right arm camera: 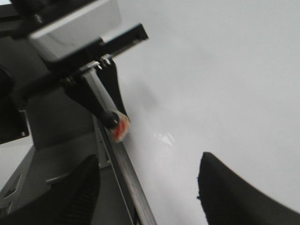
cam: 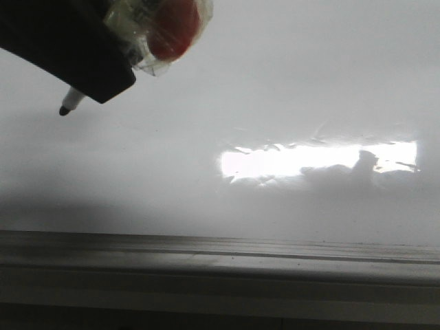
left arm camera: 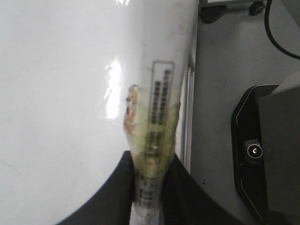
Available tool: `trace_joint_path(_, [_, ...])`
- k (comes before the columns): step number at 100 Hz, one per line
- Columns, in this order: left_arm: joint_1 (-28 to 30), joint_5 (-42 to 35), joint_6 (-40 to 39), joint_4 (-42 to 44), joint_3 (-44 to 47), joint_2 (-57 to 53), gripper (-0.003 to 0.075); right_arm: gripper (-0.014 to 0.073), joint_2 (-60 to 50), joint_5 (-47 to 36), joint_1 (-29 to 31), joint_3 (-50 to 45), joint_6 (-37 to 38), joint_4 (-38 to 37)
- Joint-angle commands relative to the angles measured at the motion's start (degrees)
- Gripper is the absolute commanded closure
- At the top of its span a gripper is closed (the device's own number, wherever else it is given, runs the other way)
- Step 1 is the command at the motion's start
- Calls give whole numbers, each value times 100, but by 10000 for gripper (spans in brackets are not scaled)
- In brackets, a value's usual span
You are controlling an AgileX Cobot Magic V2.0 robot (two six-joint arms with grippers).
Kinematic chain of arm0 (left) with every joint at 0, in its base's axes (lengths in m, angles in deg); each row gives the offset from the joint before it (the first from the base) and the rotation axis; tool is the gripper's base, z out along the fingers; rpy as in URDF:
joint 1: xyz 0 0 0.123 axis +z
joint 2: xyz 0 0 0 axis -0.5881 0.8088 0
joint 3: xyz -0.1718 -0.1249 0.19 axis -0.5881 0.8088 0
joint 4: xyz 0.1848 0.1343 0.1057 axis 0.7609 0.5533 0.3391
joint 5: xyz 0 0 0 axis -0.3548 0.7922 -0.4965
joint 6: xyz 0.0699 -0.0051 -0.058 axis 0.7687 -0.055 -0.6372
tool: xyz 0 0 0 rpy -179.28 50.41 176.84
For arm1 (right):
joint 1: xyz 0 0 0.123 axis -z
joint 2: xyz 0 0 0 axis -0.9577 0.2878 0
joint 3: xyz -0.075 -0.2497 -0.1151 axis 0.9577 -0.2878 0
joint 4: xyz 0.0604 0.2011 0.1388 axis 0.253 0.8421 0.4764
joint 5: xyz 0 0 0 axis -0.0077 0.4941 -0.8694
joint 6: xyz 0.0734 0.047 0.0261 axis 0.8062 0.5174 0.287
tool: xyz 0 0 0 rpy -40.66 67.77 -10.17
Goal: Write number 0 on whiteboard
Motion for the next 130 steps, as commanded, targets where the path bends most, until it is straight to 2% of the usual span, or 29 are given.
trace_joint_path(1, [-88, -228, 46, 26, -195, -131, 740, 181, 362, -124, -450, 451, -284, 348])
trace_joint_path(15, [-88, -228, 46, 35, -195, -131, 740, 181, 907, -372, -1304, 539, -284, -173])
trace_joint_path(23, [-88, -228, 46, 35, -195, -146, 740, 181, 1132, -805, -1748, 539, -284, -626])
trace_joint_path(38, [-88, -228, 46, 35, -195, -180, 740, 181, 1534, -1560, -2260, 539, -274, -674])
trace_joint_path(94, [-88, -31, 59, 35, -195, -180, 740, 186, 2500, -1893, -2334, 539, -274, -554])
trace_joint_path(115, [-88, -18, 59, 35, -195, -180, 740, 282, 2641, -1856, -2334, 539, -274, -552])
trace_joint_path(130, [-88, -14, 59, 35, -195, -180, 740, 298, 2654, -1856, -2334, 539, -274, -552])
